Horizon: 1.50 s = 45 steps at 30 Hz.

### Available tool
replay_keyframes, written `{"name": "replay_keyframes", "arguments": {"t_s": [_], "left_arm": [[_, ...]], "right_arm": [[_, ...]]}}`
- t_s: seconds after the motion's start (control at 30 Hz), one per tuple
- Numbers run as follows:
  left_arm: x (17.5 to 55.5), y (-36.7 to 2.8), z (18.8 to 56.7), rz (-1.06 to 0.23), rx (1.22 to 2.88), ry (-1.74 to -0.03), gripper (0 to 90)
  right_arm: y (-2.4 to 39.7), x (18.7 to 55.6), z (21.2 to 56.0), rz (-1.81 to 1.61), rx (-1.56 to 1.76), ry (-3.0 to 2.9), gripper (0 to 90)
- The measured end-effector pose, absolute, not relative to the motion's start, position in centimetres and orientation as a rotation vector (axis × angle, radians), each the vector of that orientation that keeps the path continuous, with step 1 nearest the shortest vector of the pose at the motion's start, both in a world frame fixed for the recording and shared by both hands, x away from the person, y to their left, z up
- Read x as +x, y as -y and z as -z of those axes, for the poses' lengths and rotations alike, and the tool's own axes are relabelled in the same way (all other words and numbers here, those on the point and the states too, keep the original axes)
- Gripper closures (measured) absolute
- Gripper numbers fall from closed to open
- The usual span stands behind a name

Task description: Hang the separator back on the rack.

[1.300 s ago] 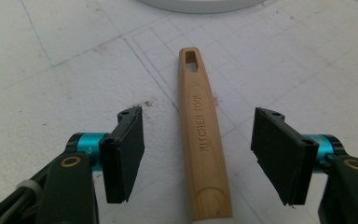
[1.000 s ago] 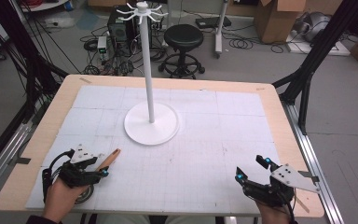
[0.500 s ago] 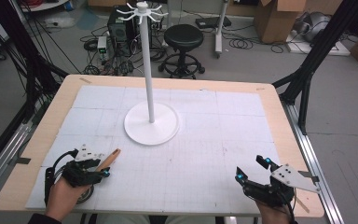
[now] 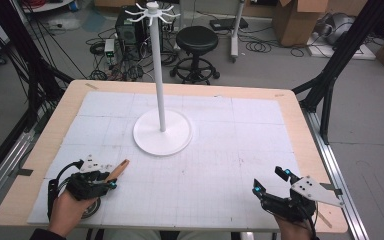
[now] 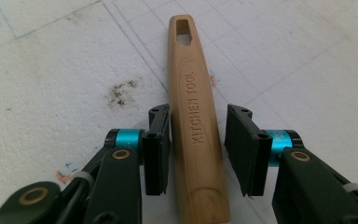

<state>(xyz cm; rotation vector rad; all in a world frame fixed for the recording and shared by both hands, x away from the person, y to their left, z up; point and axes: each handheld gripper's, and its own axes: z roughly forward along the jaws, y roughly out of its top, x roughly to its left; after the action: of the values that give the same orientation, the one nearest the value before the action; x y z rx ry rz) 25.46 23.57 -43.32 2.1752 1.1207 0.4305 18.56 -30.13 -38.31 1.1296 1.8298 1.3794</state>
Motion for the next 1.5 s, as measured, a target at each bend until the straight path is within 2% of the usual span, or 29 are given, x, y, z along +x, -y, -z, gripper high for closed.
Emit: {"name": "replay_keyframes", "arguments": {"t_s": [1.23,1.33,1.5], "left_arm": [[25.58,-23.96,43.21,-0.398,2.153,-1.147,65.9],[25.65,-24.06,43.29,-0.375,2.155,-1.153,64.5],[25.73,-24.43,43.20,-0.339,2.137,-1.181,56.7]], "right_arm": [[30.11,18.53,38.33,-1.381,1.134,-1.833,18.1],[30.10,18.53,38.32,-1.381,1.133,-1.833,18.1],[30.11,18.53,38.34,-1.381,1.131,-1.837,18.1]]}}
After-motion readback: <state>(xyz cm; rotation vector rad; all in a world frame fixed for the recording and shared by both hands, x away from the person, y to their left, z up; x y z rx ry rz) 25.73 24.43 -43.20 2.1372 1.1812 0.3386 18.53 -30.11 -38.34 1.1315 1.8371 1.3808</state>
